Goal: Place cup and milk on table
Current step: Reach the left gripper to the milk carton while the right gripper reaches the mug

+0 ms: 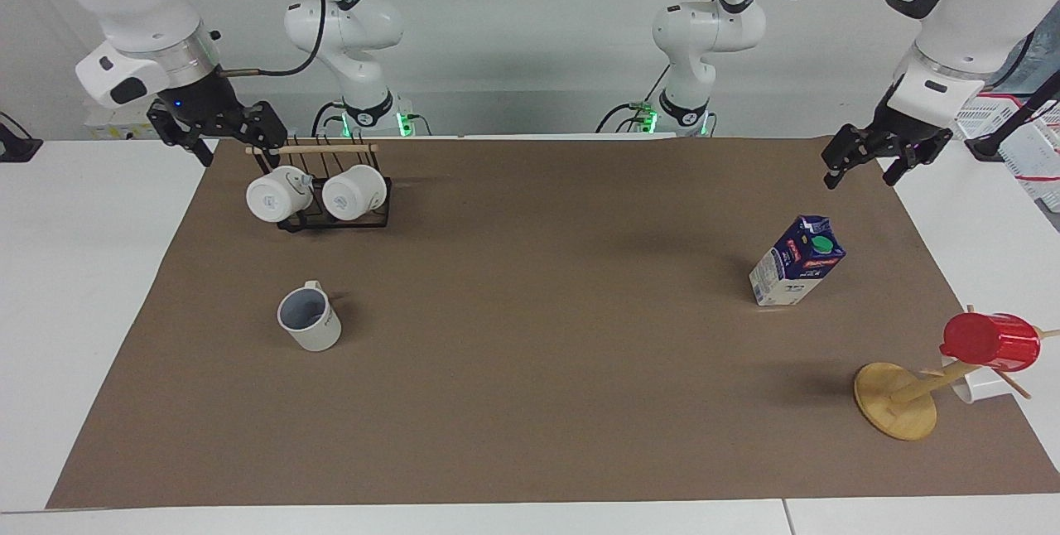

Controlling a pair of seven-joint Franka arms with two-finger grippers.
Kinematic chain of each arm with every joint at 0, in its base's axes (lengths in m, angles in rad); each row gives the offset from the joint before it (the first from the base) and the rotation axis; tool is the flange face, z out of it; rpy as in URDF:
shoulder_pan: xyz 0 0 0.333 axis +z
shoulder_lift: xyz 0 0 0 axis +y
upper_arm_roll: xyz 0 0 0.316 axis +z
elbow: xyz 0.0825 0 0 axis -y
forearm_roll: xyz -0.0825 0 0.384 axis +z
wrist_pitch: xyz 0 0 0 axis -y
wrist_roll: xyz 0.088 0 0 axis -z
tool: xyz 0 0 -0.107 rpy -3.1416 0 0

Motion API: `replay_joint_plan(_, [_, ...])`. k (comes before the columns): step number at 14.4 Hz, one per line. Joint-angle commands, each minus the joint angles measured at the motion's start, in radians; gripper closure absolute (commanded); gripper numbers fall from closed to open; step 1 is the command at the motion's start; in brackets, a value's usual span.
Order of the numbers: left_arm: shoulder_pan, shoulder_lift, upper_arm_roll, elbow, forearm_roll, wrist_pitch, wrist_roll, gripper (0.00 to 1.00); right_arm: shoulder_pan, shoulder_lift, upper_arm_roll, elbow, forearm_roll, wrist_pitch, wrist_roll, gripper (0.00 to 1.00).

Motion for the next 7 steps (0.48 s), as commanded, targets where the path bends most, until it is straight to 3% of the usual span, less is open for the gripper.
replay_joint_plan(1, [-0.004, -0.029, 0.003, -0.035, -0.009, 0.008, 0.011, 0.00, -0.002, -0.013, 0.003, -0.011, -0.006, 0.009, -0.019, 0.00])
replay_joint_plan(7, [-0.004, -0.027, 0.003, -0.032, -0.009, 0.017, 0.009, 0.00, -0.004, -0.016, 0.003, -0.018, -0.003, 0.006, -0.016, 0.00])
